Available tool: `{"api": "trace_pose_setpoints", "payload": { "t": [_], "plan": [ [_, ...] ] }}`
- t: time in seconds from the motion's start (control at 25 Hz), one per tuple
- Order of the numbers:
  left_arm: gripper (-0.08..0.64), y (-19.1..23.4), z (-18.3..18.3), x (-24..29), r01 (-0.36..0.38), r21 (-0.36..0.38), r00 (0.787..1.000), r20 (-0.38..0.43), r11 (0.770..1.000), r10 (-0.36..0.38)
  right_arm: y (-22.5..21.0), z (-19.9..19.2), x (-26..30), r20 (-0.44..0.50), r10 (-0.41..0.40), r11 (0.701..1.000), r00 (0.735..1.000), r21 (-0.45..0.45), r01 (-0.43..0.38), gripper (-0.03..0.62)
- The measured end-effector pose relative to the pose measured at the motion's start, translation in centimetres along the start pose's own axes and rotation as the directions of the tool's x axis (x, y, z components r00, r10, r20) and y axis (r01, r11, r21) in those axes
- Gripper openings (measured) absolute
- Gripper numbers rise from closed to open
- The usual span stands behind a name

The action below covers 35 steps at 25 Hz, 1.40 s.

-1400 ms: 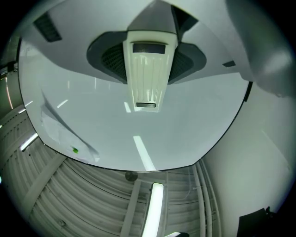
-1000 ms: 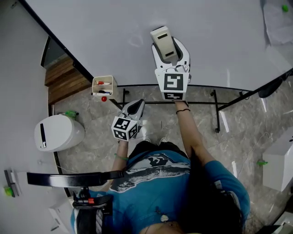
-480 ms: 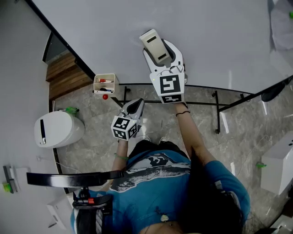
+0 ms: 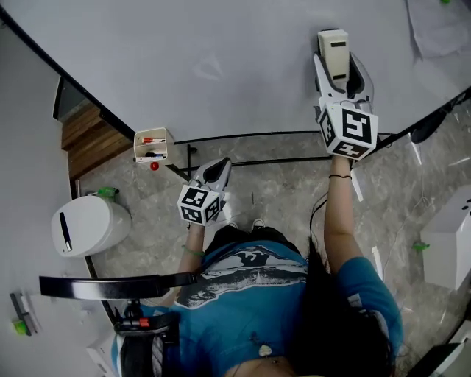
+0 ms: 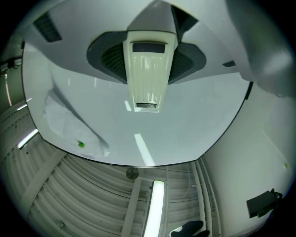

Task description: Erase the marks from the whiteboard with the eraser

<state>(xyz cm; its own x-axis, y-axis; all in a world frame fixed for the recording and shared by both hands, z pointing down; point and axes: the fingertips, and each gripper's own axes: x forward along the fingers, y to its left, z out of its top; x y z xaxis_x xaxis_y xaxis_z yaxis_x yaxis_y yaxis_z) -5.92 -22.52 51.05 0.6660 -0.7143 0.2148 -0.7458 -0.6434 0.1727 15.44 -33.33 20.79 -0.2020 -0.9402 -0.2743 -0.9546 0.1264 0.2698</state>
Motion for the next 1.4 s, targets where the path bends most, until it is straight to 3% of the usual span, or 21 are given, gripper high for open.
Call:
{"api": "trace_pose_setpoints", "payload": {
  "t": [0.16,0.32,0.64,0.8,0.96,1.2,1.4],
  "plan": [
    [0.005,-1.7,0.4,1.1,0.048,0.017,0.999,-0.009,0.999,-0.048,-8.1,-1.4,-2.2,-0.027,-0.157,0.985,0.987,0.064,0.158,0.264],
    [0.005,-2.7,0.5,1.9,0.070,0.028,0.997,-0.016,0.997,-0.069,-13.9,-3.8,-3.4,-0.074,-0.244,0.959,0.967,0.131,0.252,0.264],
    [0.005,-1.0,0.2,1.0,0.021,0.017,1.000,-0.016,1.000,-0.021,-15.8,-7.6,-2.5,-0.132,-0.286,0.926,0.949,0.216,0.309,0.264],
    [0.005,0.3,-0.2,0.2,-0.014,0.005,1.000,-0.015,1.000,0.014,-14.5,-7.4,-2.1,-0.118,-0.290,0.920,0.950,0.238,0.311,0.264],
    [0.005,0.8,-0.3,-0.3,-0.028,0.000,0.999,-0.016,1.000,0.028,-11.0,-6.7,-1.0,-0.091,-0.253,0.940,0.963,0.213,0.267,0.264],
    [0.005,1.3,-0.9,-0.9,-0.040,-0.009,0.999,-0.015,0.999,0.040,-2.1,-5.2,0.9,-0.047,-0.144,0.984,0.989,0.096,0.148,0.264],
    [0.005,1.8,-1.5,-1.5,-0.054,-0.017,0.998,-0.015,0.998,0.054,5.8,-4.8,2.3,-0.026,-0.034,0.999,0.999,0.035,0.035,0.264]
  ]
}}
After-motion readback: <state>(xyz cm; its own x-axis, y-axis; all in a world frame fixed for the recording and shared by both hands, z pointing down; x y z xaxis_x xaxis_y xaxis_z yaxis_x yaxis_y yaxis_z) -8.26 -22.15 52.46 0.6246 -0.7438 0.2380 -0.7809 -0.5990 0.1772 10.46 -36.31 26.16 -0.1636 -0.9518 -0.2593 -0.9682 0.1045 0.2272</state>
